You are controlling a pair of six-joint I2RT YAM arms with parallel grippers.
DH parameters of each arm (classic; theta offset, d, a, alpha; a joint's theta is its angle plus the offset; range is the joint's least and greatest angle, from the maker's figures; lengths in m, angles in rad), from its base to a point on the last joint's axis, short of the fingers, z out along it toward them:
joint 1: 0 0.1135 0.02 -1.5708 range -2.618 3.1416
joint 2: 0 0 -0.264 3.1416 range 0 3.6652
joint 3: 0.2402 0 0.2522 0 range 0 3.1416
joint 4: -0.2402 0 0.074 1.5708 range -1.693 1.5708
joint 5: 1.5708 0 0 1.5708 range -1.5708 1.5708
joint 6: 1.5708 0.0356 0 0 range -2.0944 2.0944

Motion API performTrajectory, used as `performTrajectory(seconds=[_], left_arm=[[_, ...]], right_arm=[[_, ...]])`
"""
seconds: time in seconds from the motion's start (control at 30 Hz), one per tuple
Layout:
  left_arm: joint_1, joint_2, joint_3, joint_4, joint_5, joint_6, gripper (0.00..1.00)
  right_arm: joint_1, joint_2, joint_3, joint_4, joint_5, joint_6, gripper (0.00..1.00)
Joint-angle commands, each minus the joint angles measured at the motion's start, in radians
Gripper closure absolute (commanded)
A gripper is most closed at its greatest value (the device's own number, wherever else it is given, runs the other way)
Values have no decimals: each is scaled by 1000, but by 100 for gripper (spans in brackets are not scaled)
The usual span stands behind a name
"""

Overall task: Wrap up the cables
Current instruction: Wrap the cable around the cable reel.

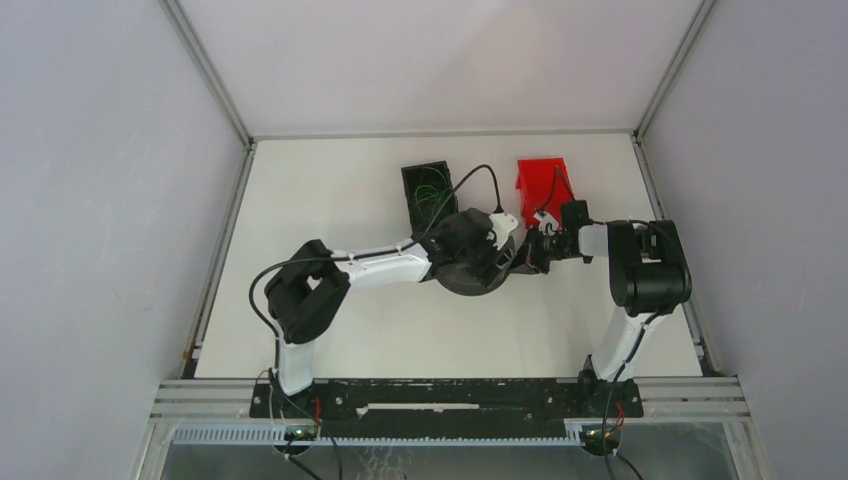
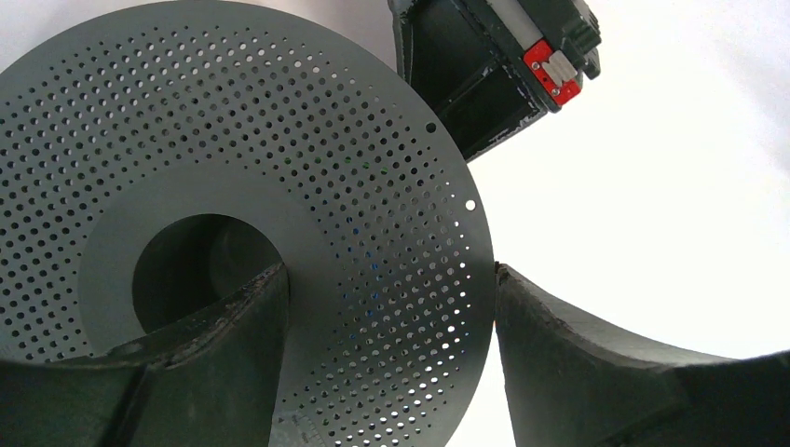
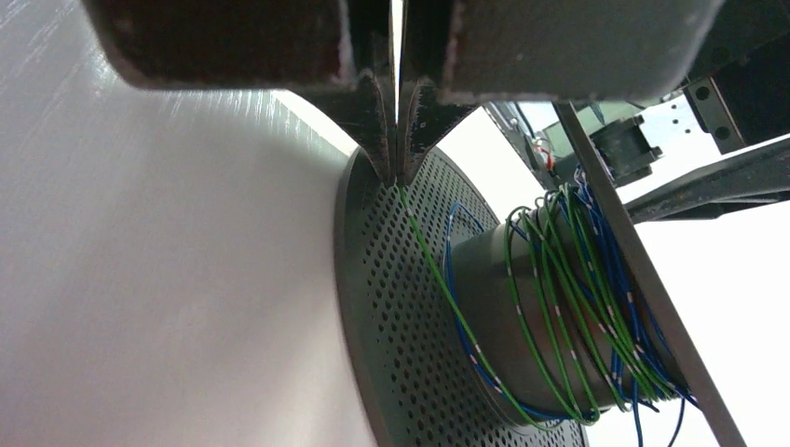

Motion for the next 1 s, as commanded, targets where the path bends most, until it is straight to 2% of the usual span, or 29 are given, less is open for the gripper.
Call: performTrajectory(seconds=[0.0, 0.27, 0.8, 0.97], left_arm=[[-7, -5, -44, -49, 65, -43, 50], [-30, -6, -36, -49, 12, 7, 47], [-42, 11, -59, -19, -43, 32, 49], [-44, 12, -69, -10, -67, 37, 49]], right_arm=[[-6, 5, -11, 92, -27, 94, 100], [-5, 15, -23, 198, -78, 234, 100], [-7, 98, -23, 340, -204, 383, 100], [-23, 73, -23, 352, -237, 410, 100]])
